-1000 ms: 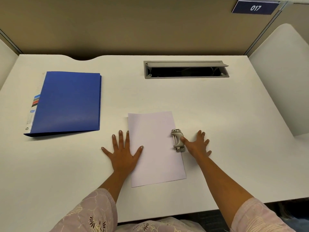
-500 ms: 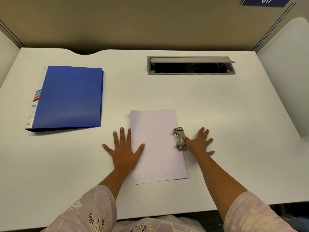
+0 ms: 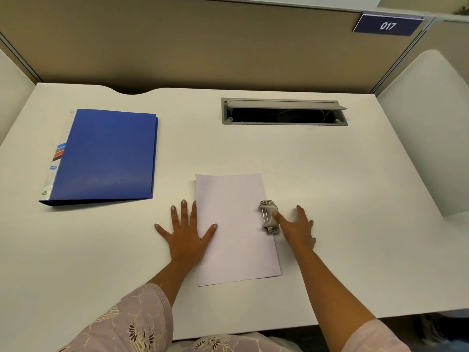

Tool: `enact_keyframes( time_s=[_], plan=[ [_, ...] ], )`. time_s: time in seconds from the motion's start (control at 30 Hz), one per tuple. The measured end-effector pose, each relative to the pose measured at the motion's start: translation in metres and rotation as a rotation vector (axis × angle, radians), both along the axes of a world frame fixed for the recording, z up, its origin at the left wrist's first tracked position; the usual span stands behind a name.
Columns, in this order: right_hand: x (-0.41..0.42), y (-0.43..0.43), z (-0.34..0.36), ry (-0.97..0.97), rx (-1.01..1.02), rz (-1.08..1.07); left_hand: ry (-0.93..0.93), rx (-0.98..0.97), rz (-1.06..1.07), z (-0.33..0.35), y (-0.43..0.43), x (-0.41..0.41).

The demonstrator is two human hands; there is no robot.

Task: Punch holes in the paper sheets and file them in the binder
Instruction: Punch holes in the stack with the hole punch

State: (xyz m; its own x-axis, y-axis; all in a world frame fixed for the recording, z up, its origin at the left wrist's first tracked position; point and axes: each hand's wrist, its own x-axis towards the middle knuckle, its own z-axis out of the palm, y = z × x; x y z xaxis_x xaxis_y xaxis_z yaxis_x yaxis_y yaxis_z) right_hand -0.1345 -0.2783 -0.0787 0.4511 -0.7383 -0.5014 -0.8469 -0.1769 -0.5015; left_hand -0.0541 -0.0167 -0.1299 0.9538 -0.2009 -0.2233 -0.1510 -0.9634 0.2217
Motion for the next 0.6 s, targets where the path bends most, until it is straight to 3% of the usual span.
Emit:
enact_keyframes(
  time_s=[0.13,0.3,0.37,0.47,0.6],
  plan=[
    [0.000,-0.002,0.001,0.002,0.027,-0.009,0.099,-0.110,0.040,0.010,-0.002,0.004],
    [0.000,-0.003,0.003,-0.007,0.041,-0.014,0.039,-0.612,0.196,0.031,-0.016,-0.001],
    [0.000,-0.002,0.003,-0.009,0.039,-0.011,0.126,-0.739,0.264,0.038,-0.023,-0.006],
    [-0.001,-0.001,0.005,-0.010,0.033,-0.006,0.241,-0.822,0.345,0.049,-0.030,-0.007],
    [-0.002,-0.003,0.005,-0.009,0.033,0.002,0.207,-0.839,0.473,0.061,-0.029,-0.001]
  ],
)
